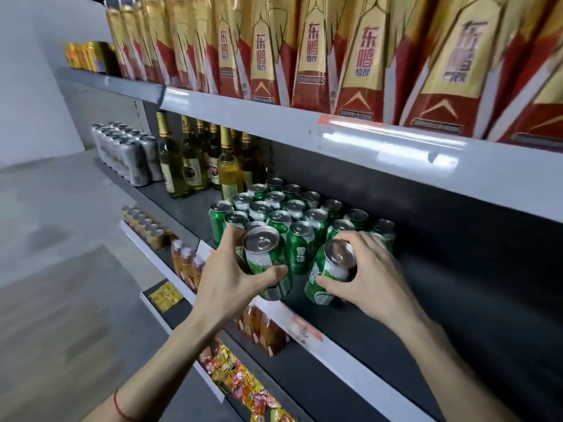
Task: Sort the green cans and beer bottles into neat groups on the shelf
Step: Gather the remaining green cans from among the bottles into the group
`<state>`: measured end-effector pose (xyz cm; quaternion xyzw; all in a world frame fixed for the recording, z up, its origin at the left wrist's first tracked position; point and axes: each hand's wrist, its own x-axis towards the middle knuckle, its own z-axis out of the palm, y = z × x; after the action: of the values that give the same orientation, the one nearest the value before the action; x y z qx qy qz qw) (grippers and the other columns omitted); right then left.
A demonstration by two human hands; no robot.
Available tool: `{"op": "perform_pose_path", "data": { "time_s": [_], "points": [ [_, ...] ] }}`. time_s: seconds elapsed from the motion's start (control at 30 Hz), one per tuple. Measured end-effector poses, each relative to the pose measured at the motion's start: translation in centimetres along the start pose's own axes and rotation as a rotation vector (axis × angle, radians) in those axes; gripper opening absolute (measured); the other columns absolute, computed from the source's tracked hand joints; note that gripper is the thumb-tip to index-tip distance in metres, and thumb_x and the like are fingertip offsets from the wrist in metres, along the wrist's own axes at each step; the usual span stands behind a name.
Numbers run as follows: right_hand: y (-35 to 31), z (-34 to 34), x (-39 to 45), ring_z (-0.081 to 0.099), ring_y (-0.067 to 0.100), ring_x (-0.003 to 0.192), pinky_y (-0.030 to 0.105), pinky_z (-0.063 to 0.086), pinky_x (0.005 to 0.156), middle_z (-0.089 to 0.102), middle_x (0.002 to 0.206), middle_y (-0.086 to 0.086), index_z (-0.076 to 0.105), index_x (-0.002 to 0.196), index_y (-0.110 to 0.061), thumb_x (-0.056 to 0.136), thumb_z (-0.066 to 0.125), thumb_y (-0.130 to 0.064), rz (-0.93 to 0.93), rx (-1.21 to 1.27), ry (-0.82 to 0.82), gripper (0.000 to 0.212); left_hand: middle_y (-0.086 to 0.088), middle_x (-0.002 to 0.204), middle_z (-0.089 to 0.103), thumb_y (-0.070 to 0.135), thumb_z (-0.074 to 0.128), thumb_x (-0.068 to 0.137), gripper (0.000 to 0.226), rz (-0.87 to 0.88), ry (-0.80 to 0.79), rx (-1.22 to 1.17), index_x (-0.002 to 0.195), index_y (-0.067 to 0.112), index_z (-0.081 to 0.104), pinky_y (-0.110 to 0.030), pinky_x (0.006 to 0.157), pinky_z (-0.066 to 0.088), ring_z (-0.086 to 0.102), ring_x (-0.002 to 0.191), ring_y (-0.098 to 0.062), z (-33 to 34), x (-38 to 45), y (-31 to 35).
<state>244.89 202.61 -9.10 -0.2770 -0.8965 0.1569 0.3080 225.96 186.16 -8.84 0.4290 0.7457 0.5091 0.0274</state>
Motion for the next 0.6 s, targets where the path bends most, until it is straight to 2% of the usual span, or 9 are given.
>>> {"op": "perform_pose_path", "data": {
  "time_s": [0.03, 0.07, 0.13, 0.2, 0.4, 0.5, 0.6],
  "points": [
    [0.3, 0.4, 0.7, 0.05, 0.013, 0.105, 0.036, 0.046, 0.089, 0.057, 0.114, -0.021, 0.048, 0.116, -0.042, 0.068, 0.078, -0.063, -0.022, -0.053, 0.009, 0.06, 0.017, 0.115, 0.064, 0.073, 0.076, 0.057, 0.082, 0.0, -0.005, 0.002, 0.118, 0.027, 0.048, -0.03, 0.081, 0.049, 0.062, 0.101, -0.005, 0.2, 0.7, -0.3],
    [0.6, 0.8, 1.4, 0.047, 0.014, 0.105, 0.034, 0.042, 0.091, 0.058, 0.114, -0.019, 0.049, 0.117, -0.039, 0.069, 0.079, -0.063, -0.029, -0.094, 0.011, 0.061, 0.021, 0.115, 0.062, 0.073, 0.076, 0.057, 0.083, 0.002, -0.01, -0.001, 0.12, 0.028, 0.047, -0.026, 0.081, 0.048, 0.061, 0.101, -0.001, 0.5, 1.5, -0.5],
    [1.1, 1.5, 2.5, 0.044, 0.013, 0.105, 0.031, 0.035, 0.09, 0.059, 0.113, -0.018, 0.051, 0.117, -0.037, 0.068, 0.08, -0.062, -0.009, -0.129, -0.002, 0.062, 0.035, 0.109, 0.053, 0.074, 0.075, 0.057, 0.08, 0.018, -0.02, -0.007, 0.118, 0.032, 0.046, -0.008, 0.075, 0.042, 0.055, 0.1, 0.02, 0.9, 2.7, -0.8],
    [1.6, 2.2, 3.2, 0.043, 0.012, 0.105, 0.031, 0.034, 0.09, 0.061, 0.113, -0.016, 0.054, 0.118, -0.035, 0.067, 0.081, -0.061, 0.018, -0.141, -0.011, 0.063, 0.039, 0.106, 0.048, 0.075, 0.074, 0.057, 0.076, 0.042, -0.032, -0.005, 0.114, 0.035, 0.045, -0.004, 0.07, 0.04, 0.046, 0.098, 0.033, 1.2, 3.9, -1.1],
    [1.7, 3.9, 5.2, 0.044, 0.016, 0.115, 0.033, 0.037, 0.101, 0.066, 0.124, -0.009, 0.057, 0.129, -0.027, 0.069, 0.081, -0.062, 0.106, -0.273, -0.058, 0.074, 0.027, 0.104, 0.057, 0.074, 0.076, 0.058, 0.075, 0.085, -0.126, -0.076, 0.11, 0.027, 0.047, -0.004, 0.069, 0.04, 0.052, 0.095, 0.023, 2.0, 7.4, -2.4],
    [1.5, 4.7, 6.0, 0.041, 0.017, 0.119, 0.032, 0.034, 0.103, 0.058, 0.128, -0.007, 0.053, 0.134, -0.027, 0.073, 0.079, -0.062, 0.148, -0.359, -0.109, 0.075, 0.022, 0.098, 0.06, 0.073, 0.077, 0.058, 0.077, 0.106, -0.161, -0.103, 0.11, 0.024, 0.048, -0.006, 0.068, 0.042, 0.055, 0.089, 0.02, 2.2, 8.6, -3.0],
    [1.3, 5.2, 6.6, 0.042, 0.019, 0.124, 0.032, 0.033, 0.106, 0.049, 0.13, -0.002, 0.051, 0.14, -0.027, 0.077, 0.078, -0.06, 0.204, -0.428, -0.164, 0.076, 0.026, 0.098, 0.062, 0.073, 0.079, 0.056, 0.071, 0.113, -0.2, -0.111, 0.106, 0.033, 0.047, -0.004, 0.07, 0.042, 0.055, 0.094, 0.023, 2.4, 9.5, -3.7]
  ]
}}
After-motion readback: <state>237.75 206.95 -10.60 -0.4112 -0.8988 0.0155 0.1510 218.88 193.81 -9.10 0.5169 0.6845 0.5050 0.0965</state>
